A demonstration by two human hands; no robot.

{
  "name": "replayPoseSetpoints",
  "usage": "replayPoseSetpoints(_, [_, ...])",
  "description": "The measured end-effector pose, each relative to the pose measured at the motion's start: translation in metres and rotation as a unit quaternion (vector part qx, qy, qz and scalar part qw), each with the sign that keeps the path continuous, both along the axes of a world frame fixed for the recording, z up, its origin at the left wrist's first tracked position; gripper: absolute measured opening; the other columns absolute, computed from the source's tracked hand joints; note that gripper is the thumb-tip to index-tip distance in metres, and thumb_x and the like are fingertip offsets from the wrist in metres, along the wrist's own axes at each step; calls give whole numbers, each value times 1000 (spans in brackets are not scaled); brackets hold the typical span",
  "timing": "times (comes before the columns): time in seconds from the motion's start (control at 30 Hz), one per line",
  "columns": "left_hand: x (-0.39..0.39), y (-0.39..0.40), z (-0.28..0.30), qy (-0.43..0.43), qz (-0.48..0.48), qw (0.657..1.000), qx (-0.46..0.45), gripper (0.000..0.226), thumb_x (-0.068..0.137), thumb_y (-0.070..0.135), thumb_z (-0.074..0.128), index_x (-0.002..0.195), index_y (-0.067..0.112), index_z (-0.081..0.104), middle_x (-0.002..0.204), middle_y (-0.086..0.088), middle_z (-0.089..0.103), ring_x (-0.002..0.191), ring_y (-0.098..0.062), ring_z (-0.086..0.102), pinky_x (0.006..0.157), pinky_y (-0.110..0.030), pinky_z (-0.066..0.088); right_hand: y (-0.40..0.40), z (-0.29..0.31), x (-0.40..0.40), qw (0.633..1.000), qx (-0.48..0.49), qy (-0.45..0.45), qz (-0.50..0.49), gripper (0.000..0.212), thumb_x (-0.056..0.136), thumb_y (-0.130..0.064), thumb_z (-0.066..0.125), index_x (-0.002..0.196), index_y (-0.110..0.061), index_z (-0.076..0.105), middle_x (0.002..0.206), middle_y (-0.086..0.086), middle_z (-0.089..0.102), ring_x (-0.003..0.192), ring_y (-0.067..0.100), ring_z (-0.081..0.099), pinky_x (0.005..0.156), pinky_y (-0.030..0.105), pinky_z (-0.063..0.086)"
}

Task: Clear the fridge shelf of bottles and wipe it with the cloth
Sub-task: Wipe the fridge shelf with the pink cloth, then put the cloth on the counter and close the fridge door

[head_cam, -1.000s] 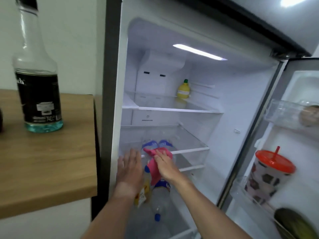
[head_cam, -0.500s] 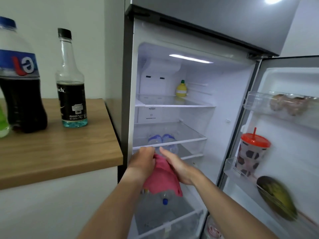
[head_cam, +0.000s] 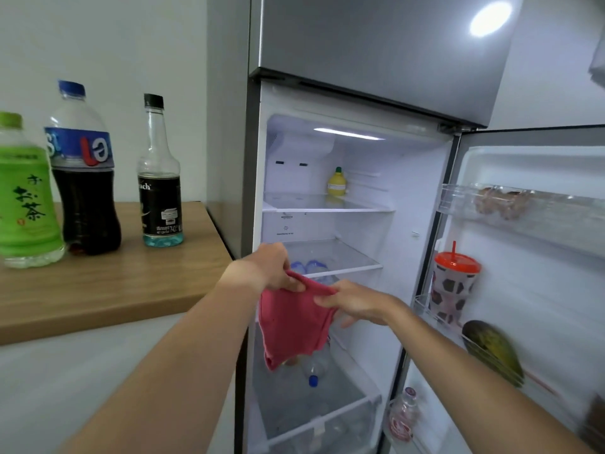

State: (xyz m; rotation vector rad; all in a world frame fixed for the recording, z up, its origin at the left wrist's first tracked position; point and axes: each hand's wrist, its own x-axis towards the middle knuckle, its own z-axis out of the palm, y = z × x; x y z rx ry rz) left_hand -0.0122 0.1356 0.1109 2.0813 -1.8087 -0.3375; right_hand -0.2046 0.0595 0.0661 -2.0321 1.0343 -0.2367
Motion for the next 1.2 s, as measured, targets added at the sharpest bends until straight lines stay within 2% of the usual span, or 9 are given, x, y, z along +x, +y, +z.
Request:
replayPoseSetpoints(0.17, [27, 30, 44, 137, -23, 982, 132, 23, 81, 19, 80, 100, 7, 77, 90, -6, 73, 79, -20, 64, 87, -34, 57, 3, 55, -3, 999, -9, 35, 37, 19, 89, -26, 77, 95, -8, 76, 78, 3, 72, 73, 18, 63, 61, 25, 48])
replayPoseSetpoints(0.23, [42, 40, 59, 156, -18, 980, 119, 15, 83, 16, 78, 96, 9, 77, 79, -3, 71, 69, -14, 62, 75, -29, 59, 6, 79, 3, 997, -56, 47, 34, 23, 84, -29, 82, 72, -12, 73, 57, -2, 57, 55, 13, 48, 52, 25, 35])
replayPoseSetpoints(0.33, [68, 56, 80, 132, 10, 988, 83, 16, 82, 31, 78, 90, 16, 80, 67, -1, 63, 53, -11, 50, 51, -22, 43, 12, 117, 20, 998, -30, 18, 43, 21, 88, -24, 79, 75, -9, 73, 67, 5, 63, 47, 15, 44, 46, 25, 35])
replayPoseSetpoints(0.57, [126, 103, 119, 195, 96, 976, 12, 23, 88, 24, 71, 95, 2, 74, 63, -12, 69, 48, -15, 63, 43, -20, 50, 41, 161, 111, 996, 3, -58, 63, 26, 101, -8, 60, 121, 8, 61, 102, 20, 74, 75, 27, 77, 66, 35, 65])
replayPoseSetpoints(0.67, [152, 111, 121, 207, 131, 963, -111, 17, 84, 17, 76, 90, 1, 75, 82, -20, 76, 79, -25, 76, 67, -28, 63, 42, 157, 153, 991, -55, -108, 64, 19, 103, -11, 58, 115, 2, 64, 112, 18, 71, 93, 30, 76, 79, 41, 63])
replayPoseSetpoints(0.77, [175, 122, 111, 136, 135, 960, -206, 12, 79, 17, 81, 84, 7, 78, 77, -15, 76, 78, -26, 75, 74, -32, 63, 41, 140, 178, 973, -153, -151, 79, 20, 100, -16, 61, 93, -1, 73, 97, 22, 74, 85, 21, 69, 87, 44, 53])
replayPoseSetpoints(0.93, [182, 147, 63, 120, 121, 984, 56, 22, 73, 38, 84, 74, 17, 79, 71, -5, 73, 60, -14, 66, 54, -25, 50, 57, 93, 176, 964, -200, 79, 156, 48, 95, 4, 48, 131, -19, 70, 147, 2, 58, 136, 23, 49, 114, 38, 35])
replayPoseSetpoints(1.03, [183, 140, 36, 28, 155, 987, -21, 37, 83, 46, 73, 54, 23, 69, 58, 7, 62, 58, -9, 57, 58, -22, 42, 62, 80, 176, 971, -184, 71, 134, 51, 94, 6, 40, 130, -15, 70, 145, 4, 58, 137, 25, 48, 114, 38, 36])
replayPoseSetpoints(1.2, [170, 115, 7, -26, 185, 969, -161, 25, 97, 25, 53, 96, 11, 73, 80, 1, 65, 86, -22, 60, 78, -30, 45, 67, 60, 195, 974, -200, 15, 104, 44, 99, -14, 47, 143, -10, 54, 143, 11, 56, 126, 25, 54, 101, 34, 42])
